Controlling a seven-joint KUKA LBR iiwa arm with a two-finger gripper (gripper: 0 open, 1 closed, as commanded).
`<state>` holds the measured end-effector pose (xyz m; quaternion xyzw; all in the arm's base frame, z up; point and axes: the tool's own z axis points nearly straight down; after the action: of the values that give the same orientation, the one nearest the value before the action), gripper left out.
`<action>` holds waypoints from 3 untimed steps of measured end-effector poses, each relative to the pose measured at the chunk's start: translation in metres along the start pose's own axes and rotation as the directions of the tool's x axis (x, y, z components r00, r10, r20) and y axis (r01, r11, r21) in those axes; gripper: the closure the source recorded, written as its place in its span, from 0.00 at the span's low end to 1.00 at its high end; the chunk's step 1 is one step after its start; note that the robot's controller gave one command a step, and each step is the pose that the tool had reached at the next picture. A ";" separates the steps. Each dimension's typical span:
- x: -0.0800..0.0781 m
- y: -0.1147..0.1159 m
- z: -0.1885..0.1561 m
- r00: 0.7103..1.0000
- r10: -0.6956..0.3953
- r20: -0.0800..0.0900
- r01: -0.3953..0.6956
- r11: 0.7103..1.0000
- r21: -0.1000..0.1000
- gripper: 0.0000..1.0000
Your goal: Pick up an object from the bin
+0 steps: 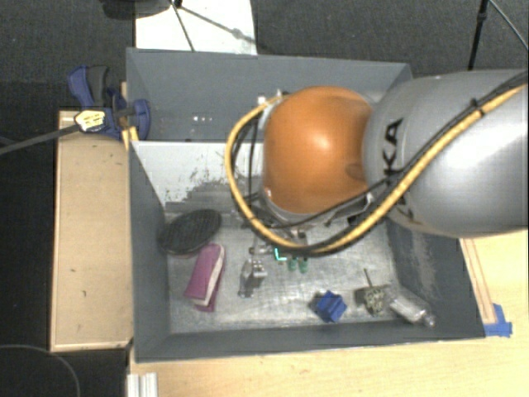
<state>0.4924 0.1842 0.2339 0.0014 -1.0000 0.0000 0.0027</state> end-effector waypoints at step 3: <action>-0.051 0.035 0.160 0.763 -0.646 -0.004 0.646 0.763 0.010 0.00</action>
Offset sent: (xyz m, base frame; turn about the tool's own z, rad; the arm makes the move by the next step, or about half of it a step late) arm 0.0556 0.0225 -0.1639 -0.4112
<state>0.5422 0.2195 0.0738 0.3454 -0.9385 0.0047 0.0025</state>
